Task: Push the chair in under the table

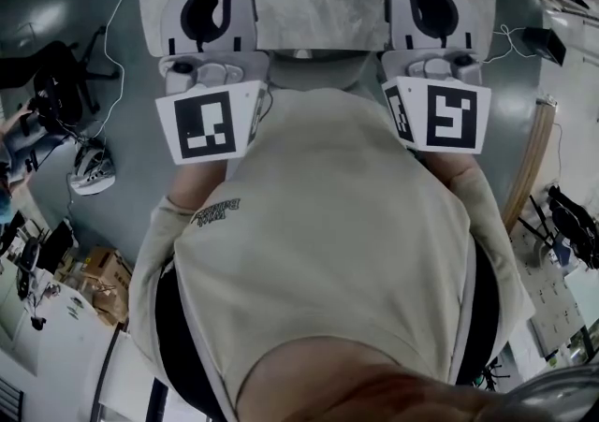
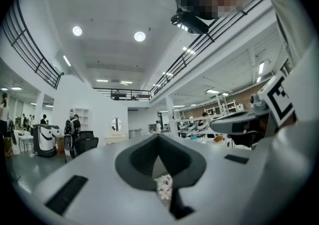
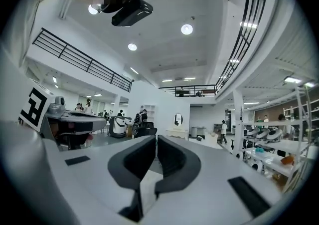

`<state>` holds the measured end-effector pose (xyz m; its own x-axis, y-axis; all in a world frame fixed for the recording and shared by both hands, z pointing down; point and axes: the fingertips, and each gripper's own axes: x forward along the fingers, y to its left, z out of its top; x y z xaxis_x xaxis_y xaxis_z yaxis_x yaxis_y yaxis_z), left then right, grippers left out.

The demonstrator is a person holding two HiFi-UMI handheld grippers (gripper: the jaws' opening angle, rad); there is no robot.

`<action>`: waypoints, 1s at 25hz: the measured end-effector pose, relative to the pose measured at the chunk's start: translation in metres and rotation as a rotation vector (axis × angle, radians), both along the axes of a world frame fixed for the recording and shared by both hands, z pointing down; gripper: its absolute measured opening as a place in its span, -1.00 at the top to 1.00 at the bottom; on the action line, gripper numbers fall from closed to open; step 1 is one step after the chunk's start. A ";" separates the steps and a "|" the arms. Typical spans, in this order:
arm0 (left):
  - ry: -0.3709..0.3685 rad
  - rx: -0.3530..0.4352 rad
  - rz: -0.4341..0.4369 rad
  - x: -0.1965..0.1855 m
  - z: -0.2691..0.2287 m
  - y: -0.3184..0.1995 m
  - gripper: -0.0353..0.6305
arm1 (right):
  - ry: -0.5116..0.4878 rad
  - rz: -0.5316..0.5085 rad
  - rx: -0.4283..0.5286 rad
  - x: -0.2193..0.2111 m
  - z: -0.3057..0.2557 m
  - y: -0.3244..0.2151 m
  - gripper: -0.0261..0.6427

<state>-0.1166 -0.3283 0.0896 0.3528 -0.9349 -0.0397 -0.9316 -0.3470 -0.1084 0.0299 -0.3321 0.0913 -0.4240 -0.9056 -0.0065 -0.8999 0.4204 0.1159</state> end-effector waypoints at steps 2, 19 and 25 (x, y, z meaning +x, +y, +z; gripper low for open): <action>-0.001 0.020 0.002 0.005 -0.008 0.004 0.86 | 0.001 -0.015 0.012 0.000 -0.008 0.003 0.87; -0.025 0.041 -0.030 0.008 -0.015 0.014 0.87 | 0.042 -0.080 0.069 -0.007 -0.023 0.016 0.89; -0.008 0.012 -0.027 0.005 -0.009 0.013 0.87 | 0.019 -0.080 0.064 -0.009 -0.023 0.017 0.89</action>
<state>-0.1119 -0.3157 0.0809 0.3278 -0.9435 -0.0478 -0.9397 -0.3204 -0.1198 0.0206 -0.3153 0.0687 -0.4952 -0.8671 -0.0540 -0.8612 0.4818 0.1618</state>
